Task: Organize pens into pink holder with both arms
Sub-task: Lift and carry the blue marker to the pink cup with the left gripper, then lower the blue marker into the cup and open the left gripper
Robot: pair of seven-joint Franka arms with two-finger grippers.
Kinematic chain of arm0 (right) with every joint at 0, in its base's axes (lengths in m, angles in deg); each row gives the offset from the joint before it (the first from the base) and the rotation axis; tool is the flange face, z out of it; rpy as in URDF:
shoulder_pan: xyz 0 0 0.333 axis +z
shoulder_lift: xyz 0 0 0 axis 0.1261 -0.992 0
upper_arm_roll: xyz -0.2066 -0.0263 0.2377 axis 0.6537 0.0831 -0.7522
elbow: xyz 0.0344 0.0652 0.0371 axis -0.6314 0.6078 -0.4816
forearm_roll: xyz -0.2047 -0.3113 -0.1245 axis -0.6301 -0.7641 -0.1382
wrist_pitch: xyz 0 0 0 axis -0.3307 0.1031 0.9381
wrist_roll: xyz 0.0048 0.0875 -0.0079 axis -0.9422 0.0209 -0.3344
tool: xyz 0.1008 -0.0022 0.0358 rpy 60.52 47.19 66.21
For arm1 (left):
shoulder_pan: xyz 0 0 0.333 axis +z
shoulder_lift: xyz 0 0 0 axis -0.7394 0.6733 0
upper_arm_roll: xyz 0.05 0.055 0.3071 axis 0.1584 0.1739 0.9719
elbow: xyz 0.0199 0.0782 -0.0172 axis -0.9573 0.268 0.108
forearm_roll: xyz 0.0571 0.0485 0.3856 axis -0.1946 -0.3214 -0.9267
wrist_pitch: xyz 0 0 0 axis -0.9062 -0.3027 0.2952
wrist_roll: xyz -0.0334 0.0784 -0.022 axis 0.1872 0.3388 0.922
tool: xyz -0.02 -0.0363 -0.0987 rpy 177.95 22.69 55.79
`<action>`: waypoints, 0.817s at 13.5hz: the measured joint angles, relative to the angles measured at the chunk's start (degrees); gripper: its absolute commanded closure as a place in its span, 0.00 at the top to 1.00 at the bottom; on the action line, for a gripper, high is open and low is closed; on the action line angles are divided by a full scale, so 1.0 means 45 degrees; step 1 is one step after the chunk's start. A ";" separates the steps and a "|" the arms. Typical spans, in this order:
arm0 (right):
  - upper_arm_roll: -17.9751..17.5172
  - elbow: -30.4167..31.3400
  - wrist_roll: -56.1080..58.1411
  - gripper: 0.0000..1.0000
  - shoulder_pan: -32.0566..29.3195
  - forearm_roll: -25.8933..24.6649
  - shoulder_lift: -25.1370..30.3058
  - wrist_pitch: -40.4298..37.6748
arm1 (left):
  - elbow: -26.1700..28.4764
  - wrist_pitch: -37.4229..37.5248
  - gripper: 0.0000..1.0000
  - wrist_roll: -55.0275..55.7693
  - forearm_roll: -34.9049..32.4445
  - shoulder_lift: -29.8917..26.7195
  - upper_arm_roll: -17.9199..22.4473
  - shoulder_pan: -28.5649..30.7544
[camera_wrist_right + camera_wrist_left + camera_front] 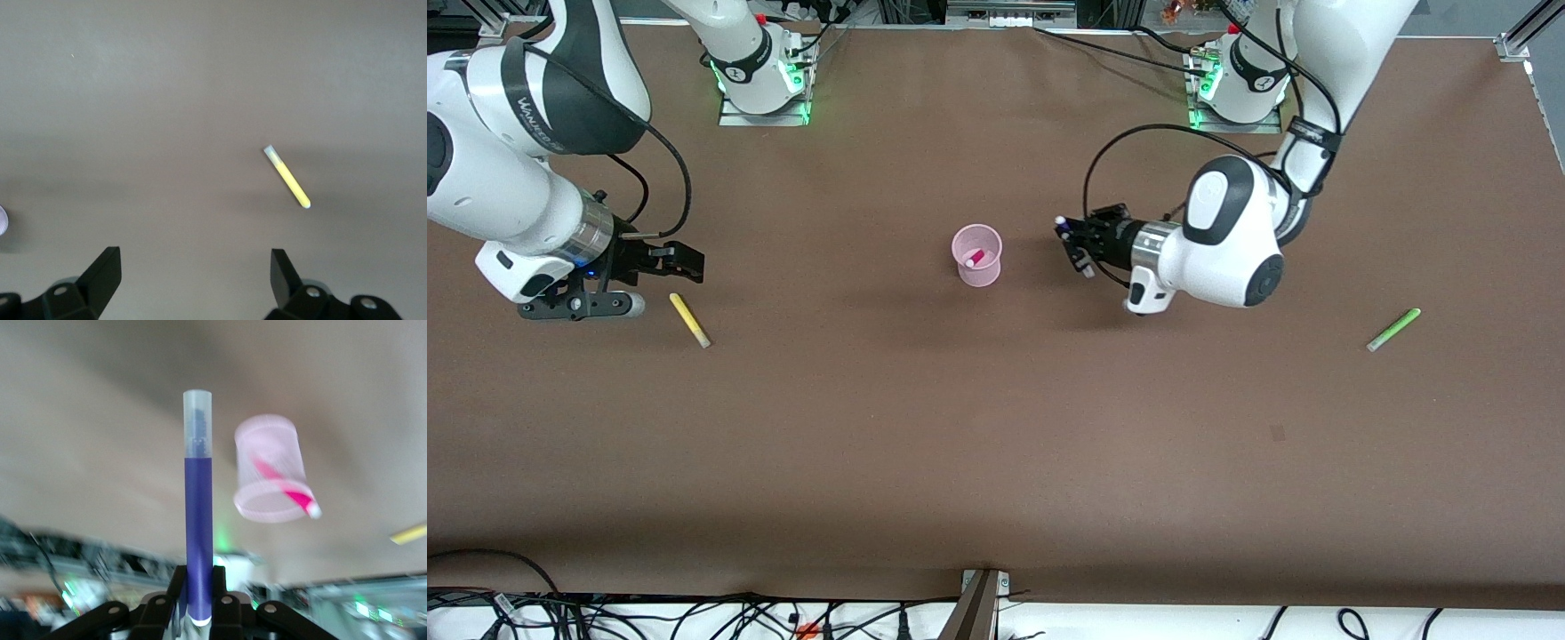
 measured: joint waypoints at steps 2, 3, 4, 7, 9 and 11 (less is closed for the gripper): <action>0.0129 0.0000 0.0000 0.99 -0.0056 0.0000 0.0016 -0.0161 | -0.0029 0.0030 0.00 0.0542 0.2099 0.0070 -0.0004 -0.0212; 0.0168 0.0000 0.0000 0.99 -0.0068 0.0000 0.0020 -0.0161 | -0.0030 0.0084 0.00 0.0546 0.2894 0.0164 -0.0004 -0.0227; 0.0181 0.0000 0.0000 0.99 -0.0069 0.0000 0.0021 -0.0161 | -0.0031 0.0143 0.00 0.0546 0.3517 0.0254 -0.0008 -0.0273; 0.0182 0.0000 -0.0042 0.99 -0.0069 0.0000 0.0022 -0.0233 | -0.0019 0.0194 0.00 -0.0212 0.4861 0.0376 -0.0075 -0.0618; 0.0139 0.0012 -0.0172 0.99 -0.0052 0.0003 0.0014 -0.0125 | 0.0140 0.0194 0.00 -0.1745 0.5697 0.0481 -0.0090 -0.0867; 0.0022 0.0134 -0.0544 0.99 0.0255 0.0006 -0.0238 0.0854 | 0.0359 0.0176 0.00 -0.3122 0.6248 0.0836 -0.0089 -0.0990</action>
